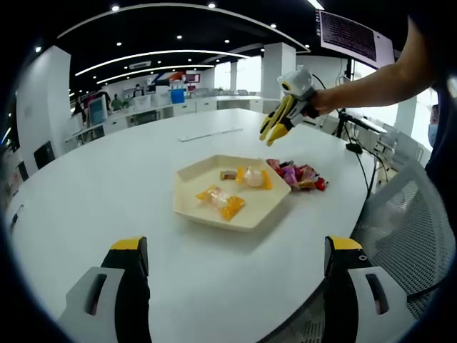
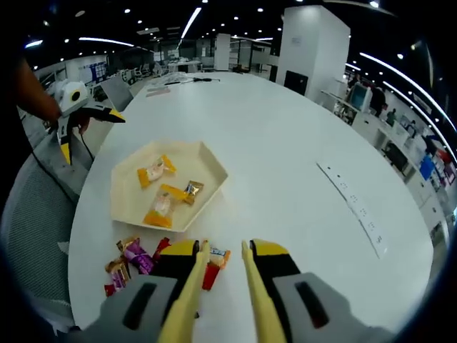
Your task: Place the target food into the container with the food tongs after gripping and lifting it, then release it inside without dropping or visibly crushing the food.
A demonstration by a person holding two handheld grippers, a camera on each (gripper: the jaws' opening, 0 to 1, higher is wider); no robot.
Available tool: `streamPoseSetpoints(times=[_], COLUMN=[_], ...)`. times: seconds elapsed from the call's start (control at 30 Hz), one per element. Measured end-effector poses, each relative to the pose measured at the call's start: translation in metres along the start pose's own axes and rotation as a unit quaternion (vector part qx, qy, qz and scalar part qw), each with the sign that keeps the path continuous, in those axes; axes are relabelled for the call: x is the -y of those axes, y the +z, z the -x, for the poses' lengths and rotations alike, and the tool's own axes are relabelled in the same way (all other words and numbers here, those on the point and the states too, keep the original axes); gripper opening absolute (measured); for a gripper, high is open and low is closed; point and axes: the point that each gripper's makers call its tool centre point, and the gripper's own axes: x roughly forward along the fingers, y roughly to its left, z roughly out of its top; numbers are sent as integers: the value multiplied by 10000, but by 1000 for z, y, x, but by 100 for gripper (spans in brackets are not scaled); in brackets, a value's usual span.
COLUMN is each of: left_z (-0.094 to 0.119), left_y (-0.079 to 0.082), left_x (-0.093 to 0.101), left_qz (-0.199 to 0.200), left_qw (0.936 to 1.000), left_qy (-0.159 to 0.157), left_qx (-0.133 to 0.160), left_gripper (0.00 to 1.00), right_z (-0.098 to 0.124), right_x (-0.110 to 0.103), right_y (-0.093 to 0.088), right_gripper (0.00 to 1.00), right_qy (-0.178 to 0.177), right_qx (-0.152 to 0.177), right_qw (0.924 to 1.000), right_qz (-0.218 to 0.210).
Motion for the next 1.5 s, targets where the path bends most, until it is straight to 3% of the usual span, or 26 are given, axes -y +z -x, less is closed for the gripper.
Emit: streamPoseSetpoints(times=[0.3, 0.8, 0.97, 1.17, 1.5], left_z=[-1, -1, -1, -1, -1], left_y=[-2, -3, -3, -3, -3], left_x=[1, 3, 3, 3, 2], left_qz=[44, 128, 124, 114, 121], left_qw=[10000, 9999, 9999, 9999, 9999], left_qy=[-37, -74, -82, -83, -53], left_qx=[-65, -72, -88, -90, -75], left_gripper=[99, 99, 99, 99, 99], right_z=[-16, -36, -38, -34, -33], right_x=[-4, -15, -9, 3, -3], right_y=[-7, -20, -22, -25, -23], right_gripper=[27, 28, 27, 27, 28], right_qy=[304, 561, 415, 126, 339], right_qx=[15, -363, -450, -506, -475], right_qw=[9995, 9948, 9953, 9986, 9960], right_qz=[80, 775, 749, -23, 671])
